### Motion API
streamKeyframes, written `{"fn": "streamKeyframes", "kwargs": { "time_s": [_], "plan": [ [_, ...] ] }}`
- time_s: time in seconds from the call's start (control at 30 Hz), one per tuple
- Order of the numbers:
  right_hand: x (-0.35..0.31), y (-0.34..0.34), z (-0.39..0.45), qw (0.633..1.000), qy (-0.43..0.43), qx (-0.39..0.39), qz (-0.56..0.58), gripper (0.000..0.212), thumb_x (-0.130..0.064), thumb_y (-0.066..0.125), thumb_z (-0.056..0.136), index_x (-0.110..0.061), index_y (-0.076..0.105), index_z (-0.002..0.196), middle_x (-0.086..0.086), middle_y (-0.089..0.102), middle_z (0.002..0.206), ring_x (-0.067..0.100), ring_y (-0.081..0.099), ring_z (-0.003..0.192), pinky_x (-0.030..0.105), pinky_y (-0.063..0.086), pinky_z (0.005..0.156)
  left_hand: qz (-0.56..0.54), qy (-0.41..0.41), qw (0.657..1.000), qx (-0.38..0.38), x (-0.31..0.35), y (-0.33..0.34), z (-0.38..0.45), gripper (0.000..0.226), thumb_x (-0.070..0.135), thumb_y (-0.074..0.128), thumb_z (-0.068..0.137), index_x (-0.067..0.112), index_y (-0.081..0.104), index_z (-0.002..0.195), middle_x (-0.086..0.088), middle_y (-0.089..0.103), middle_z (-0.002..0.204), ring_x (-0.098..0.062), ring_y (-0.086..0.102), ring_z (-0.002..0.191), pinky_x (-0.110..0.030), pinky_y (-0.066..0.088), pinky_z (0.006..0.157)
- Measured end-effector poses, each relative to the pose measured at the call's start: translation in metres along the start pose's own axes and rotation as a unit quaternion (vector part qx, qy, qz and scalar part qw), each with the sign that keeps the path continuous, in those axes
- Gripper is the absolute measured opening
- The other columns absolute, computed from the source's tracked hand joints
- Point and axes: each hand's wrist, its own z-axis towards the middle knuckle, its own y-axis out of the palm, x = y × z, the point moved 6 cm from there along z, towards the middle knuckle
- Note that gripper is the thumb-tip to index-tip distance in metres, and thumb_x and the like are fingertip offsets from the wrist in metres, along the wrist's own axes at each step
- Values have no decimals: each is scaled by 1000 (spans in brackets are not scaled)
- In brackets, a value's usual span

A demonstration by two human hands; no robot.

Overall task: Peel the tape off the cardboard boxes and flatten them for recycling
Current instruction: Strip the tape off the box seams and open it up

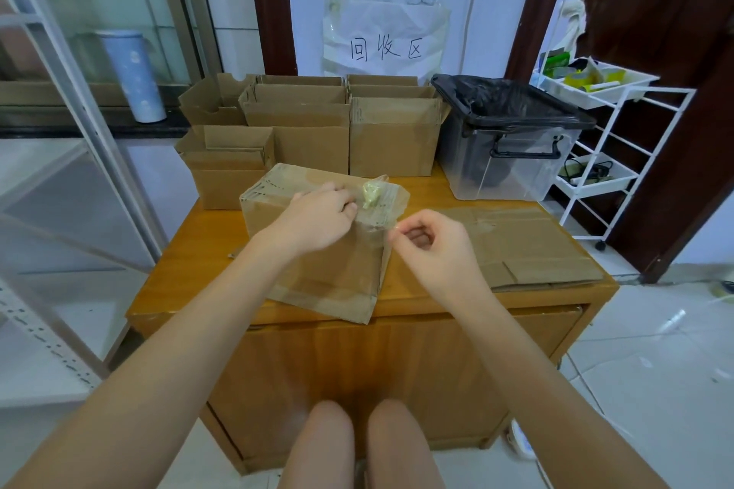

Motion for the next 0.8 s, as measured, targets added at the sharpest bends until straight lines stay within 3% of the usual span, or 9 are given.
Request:
{"fn": "streamKeyframes", "kwargs": {
  "time_s": [0.13, 0.33, 0.5, 0.67, 0.8],
  "plan": [
    [-16, -2, 14, 997, -61, 18, -35, 8, -15, 67, 87, -20, 62, 82, -10, 61, 80, 2, 55, 76, 12, 44, 70, -2, 3, 1000, 2, 0, 0, -1, 45, 29, 25, 105, 14, 41, 143, -8, 30, 154, -25, 29, 140, -39, 19, 114],
    [-29, -13, 57, 987, -87, 70, -115, 3, -21, 62, 90, -19, 61, 88, -3, 60, 97, 13, 56, 93, 28, 47, 83, 0, 11, 1000, -2, -3, -5, -2, 43, 30, 28, 104, 21, 44, 142, -4, 36, 150, -27, 36, 135, -37, 26, 109],
    [-21, -13, 77, 973, -72, 88, -200, 11, -25, 58, 93, -15, 60, 95, -3, 59, 97, 11, 53, 87, 23, 40, 74, 6, 9, 1000, 4, -5, -9, 3, 40, 32, 36, 101, 21, 54, 134, -5, 45, 143, -26, 44, 128, -37, 35, 105],
    [-6, -15, 90, 982, -30, 110, -150, 8, -18, 58, 93, -10, 55, 92, -7, 54, 77, 13, 54, 77, 30, 49, 76, 37, 19, 999, 3, -1, -9, 3, 42, 36, 33, 100, 24, 56, 133, -4, 44, 144, -26, 47, 124, -40, 36, 103],
    [-2, -15, 89, 991, -30, 105, -81, 11, -14, 61, 91, -14, 52, 85, -3, 62, 75, 9, 61, 70, 27, 53, 72, 40, 25, 999, 12, -2, -9, 3, 42, 38, 32, 101, 25, 54, 134, -1, 41, 146, -22, 47, 124, -41, 34, 103]
  ]
}}
